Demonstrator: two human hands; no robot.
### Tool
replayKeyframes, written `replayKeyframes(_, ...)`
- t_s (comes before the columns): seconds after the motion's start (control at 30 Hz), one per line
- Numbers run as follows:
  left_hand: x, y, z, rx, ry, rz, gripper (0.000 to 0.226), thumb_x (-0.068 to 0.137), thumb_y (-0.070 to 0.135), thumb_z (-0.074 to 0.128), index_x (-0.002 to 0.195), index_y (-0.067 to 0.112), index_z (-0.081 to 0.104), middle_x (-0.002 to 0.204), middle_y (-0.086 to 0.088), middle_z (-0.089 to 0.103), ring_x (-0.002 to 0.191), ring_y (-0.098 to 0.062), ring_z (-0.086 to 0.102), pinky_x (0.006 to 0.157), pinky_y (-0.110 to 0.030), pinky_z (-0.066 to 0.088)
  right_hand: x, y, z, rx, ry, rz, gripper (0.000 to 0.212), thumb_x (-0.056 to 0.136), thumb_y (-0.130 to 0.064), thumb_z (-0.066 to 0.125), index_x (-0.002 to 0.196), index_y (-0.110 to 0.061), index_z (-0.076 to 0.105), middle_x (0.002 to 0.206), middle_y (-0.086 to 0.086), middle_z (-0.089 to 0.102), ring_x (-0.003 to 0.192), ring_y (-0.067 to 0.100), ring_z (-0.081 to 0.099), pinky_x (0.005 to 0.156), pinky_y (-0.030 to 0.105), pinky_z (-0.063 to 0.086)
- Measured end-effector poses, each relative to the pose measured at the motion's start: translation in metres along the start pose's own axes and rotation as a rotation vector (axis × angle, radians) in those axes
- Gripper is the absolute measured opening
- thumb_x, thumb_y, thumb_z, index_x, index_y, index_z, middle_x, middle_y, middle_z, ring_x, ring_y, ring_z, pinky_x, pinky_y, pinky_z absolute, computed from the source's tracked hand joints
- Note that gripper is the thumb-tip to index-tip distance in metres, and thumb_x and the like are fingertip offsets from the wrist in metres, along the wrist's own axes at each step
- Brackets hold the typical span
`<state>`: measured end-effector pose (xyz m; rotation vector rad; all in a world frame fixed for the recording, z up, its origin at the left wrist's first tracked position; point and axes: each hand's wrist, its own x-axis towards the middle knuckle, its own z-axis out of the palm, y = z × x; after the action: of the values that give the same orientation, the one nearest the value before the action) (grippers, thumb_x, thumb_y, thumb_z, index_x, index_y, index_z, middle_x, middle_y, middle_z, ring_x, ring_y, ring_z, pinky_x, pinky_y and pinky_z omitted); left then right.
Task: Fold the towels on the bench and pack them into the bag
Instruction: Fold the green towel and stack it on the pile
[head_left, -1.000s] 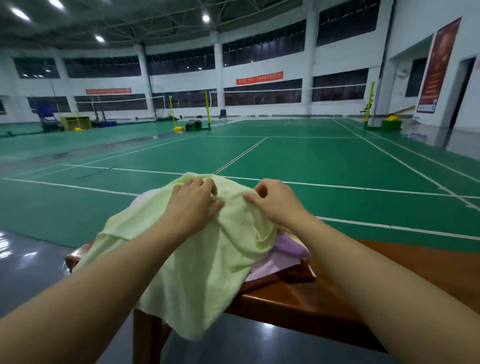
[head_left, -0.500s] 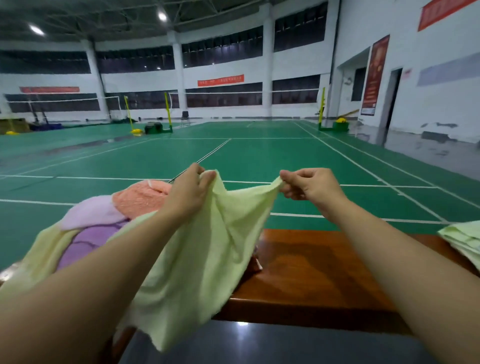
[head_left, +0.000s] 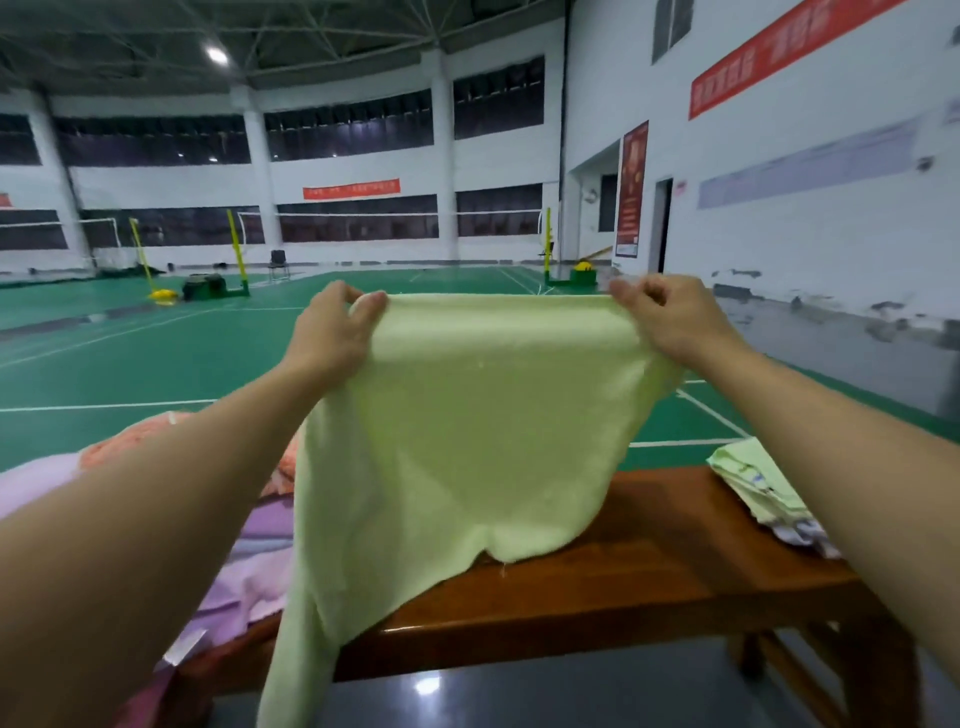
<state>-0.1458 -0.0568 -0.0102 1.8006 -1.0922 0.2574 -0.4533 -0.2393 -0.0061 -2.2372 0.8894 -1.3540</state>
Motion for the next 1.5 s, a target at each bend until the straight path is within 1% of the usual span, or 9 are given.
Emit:
replayKeyframes(0.17,-0.015,0.006,-0.024,0.059,-0.313,0.108,0.044,0.076,0.059,0.073,0.083,0.016,0.068,0.071,-0.001,0.069,0.056,-0.011,0.055,0.051,-0.027,0.040,0.001,0.013,-0.041,-0.350,0.109,0.019,0.046,0.094,-0.061,0.056,0.070,-0.022,0.059,0.068,-0.009,0.055,0.072,0.023,0.054,0.055,0.027,0.031)
replayKeyframes(0.37,-0.024,-0.016,-0.024,0.353,-0.439,0.172,0.024,0.094,0.038,0.069,0.079,0.018,0.068,0.066,0.005,0.061,0.066,-0.021,0.055,0.056,-0.025,0.038,-0.005,0.012,-0.055,-0.509,0.168,0.020,0.050,0.096,-0.063,0.051,0.086,-0.016,0.066,0.081,0.005,0.058,0.079,0.025,0.048,0.059,0.032,0.028)
replayKeyframes(0.67,-0.014,-0.024,-0.024,0.220,-0.395,-0.359,0.036,0.101,0.025,0.061,0.085,-0.007,0.059,0.066,-0.012,0.046,0.034,-0.018,0.044,0.030,-0.017,0.036,-0.005,0.046,-0.047,-0.553,0.008,0.267,0.057,0.095,-0.062,0.051,0.070,-0.011,0.057,0.073,0.008,0.057,0.064,0.024,0.049,0.052,0.031,0.027)
replayKeyframes(0.87,0.004,-0.008,-0.008,-0.277,-0.301,-0.578,0.028,0.102,0.013,0.059,0.123,-0.006,0.053,0.123,-0.014,0.049,0.095,-0.036,0.058,0.041,-0.041,0.058,-0.003,0.080,-0.038,-0.158,-0.056,0.520,0.051,0.103,-0.049,0.046,0.104,-0.003,0.066,0.086,0.015,0.062,0.063,0.027,0.062,0.039,0.027,0.049)
replayKeyframes(1.0,0.014,-0.018,0.007,-0.146,-0.181,-0.437,0.032,0.108,0.022,0.048,0.124,-0.001,0.062,0.087,-0.010,0.055,0.071,-0.025,0.053,0.055,-0.035,0.056,-0.003,0.091,-0.032,-0.316,-0.130,0.484,0.064,0.099,-0.065,0.037,0.075,-0.007,0.054,0.075,0.014,0.057,0.068,0.028,0.058,0.062,0.033,0.040)
replayKeyframes(1.2,0.032,-0.023,0.026,-0.003,-0.051,-0.206,0.027,0.109,0.025,0.041,0.105,0.011,0.064,0.080,-0.007,0.055,0.069,-0.023,0.047,0.059,-0.033,0.033,0.001,0.110,-0.017,-0.382,-0.085,0.364,0.067,0.087,-0.077,0.034,0.066,-0.014,0.034,0.063,0.006,0.039,0.058,0.022,0.038,0.056,0.035,0.025)
replayKeyframes(1.27,0.045,-0.017,0.027,-0.004,0.011,-0.156,0.028,0.110,0.023,0.040,0.107,0.009,0.063,0.091,-0.012,0.058,0.081,-0.026,0.050,0.070,-0.032,0.035,0.009,0.115,-0.012,-0.385,-0.080,0.338,0.074,0.079,-0.088,0.030,0.074,-0.014,0.040,0.064,0.004,0.041,0.060,0.022,0.043,0.057,0.035,0.034)
replayKeyframes(1.37,0.065,-0.005,0.022,-0.019,0.093,-0.103,0.031,0.110,0.023,0.037,0.113,0.005,0.063,0.098,-0.014,0.058,0.088,-0.026,0.050,0.074,-0.035,0.036,0.028,0.116,-0.009,-0.345,-0.063,0.294,0.101,0.082,-0.087,0.033,0.139,-0.003,0.032,0.076,-0.003,0.043,0.086,0.023,0.054,0.091,0.052,0.048)
replayKeyframes(1.5,0.081,0.009,0.003,0.001,0.156,-0.031,0.033,0.109,0.023,0.038,0.119,0.002,0.062,0.106,-0.018,0.060,0.094,-0.028,0.051,0.076,-0.036,0.036,0.051,0.100,-0.015,-0.353,-0.011,0.179,0.087,0.089,-0.077,0.033,0.135,-0.003,0.029,0.109,0.008,0.052,0.110,0.034,0.054,0.105,0.058,0.039)
